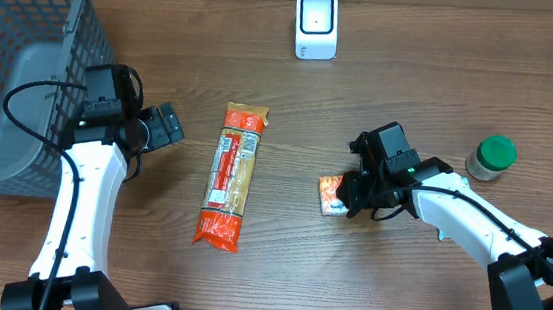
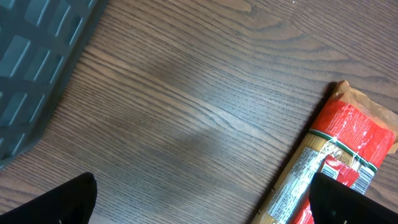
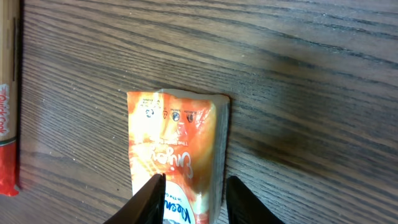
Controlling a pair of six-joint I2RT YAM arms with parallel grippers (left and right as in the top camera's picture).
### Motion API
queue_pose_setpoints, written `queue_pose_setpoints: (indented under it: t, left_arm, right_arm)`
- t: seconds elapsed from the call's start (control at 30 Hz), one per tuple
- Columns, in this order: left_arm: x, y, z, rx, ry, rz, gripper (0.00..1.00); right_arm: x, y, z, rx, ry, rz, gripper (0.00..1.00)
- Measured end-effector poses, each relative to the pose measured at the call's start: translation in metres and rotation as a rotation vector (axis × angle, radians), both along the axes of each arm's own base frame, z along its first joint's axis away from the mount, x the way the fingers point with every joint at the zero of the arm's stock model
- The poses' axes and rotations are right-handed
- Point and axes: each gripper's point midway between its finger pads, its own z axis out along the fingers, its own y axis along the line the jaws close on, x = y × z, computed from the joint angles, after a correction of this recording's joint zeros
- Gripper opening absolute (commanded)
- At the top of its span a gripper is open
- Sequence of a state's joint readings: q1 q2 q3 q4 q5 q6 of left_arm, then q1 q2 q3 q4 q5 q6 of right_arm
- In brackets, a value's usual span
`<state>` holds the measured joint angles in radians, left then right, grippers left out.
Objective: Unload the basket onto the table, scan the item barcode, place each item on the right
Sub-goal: 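Lift the orange snack pack and carry it toward the scanner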
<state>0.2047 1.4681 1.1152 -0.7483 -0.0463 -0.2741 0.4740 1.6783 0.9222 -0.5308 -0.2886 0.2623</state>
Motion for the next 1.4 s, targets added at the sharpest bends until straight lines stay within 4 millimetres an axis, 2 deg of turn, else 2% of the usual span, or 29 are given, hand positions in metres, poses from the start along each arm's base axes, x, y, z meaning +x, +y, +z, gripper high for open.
queue_pose_setpoints:
  t: [0.23, 0.33, 0.47, 0.57, 0.63, 0.9, 1.0, 1.2, 1.4]
  left_arm:
    - [0.000, 0.000, 0.000, 0.000, 0.000, 0.000, 1.00]
    - [0.000, 0.000, 0.000, 0.000, 0.000, 0.000, 1.00]
    - [0.000, 0.000, 0.000, 0.000, 0.000, 0.000, 1.00]
    - [0.000, 0.000, 0.000, 0.000, 0.000, 0.000, 1.00]
    - [0.000, 0.000, 0.000, 0.000, 0.000, 0.000, 1.00]
    - [0.000, 0.000, 0.000, 0.000, 0.000, 0.000, 1.00]
    - [0.000, 0.000, 0.000, 0.000, 0.000, 0.000, 1.00]
    - [0.000, 0.000, 0.000, 0.000, 0.000, 0.000, 1.00]
    - [0.000, 0.000, 0.000, 0.000, 0.000, 0.000, 1.00]
  right_arm:
    - [0.003, 0.005, 0.002, 0.008, -0.030, 0.029, 0.32]
    - [0.003, 0.007, -0.001, 0.004, -0.039, 0.057, 0.24]
    - [-0.001, 0.007, -0.015, -0.017, -0.012, 0.078, 0.09]
    - [-0.001, 0.007, -0.016, -0.016, -0.008, 0.078, 0.08]
    - [-0.001, 0.007, -0.016, -0.016, -0.009, 0.080, 0.04]
    - [-0.001, 0.007, -0.011, -0.021, -0.004, 0.084, 0.04]
    - [0.003, 0.009, 0.005, -0.005, -0.041, 0.082, 0.04]
    - [0.021, 0.017, 0.064, 0.067, -0.192, 0.078, 0.03]
    - [0.019, 0.012, 0.096, 0.077, -0.232, 0.085, 0.03]
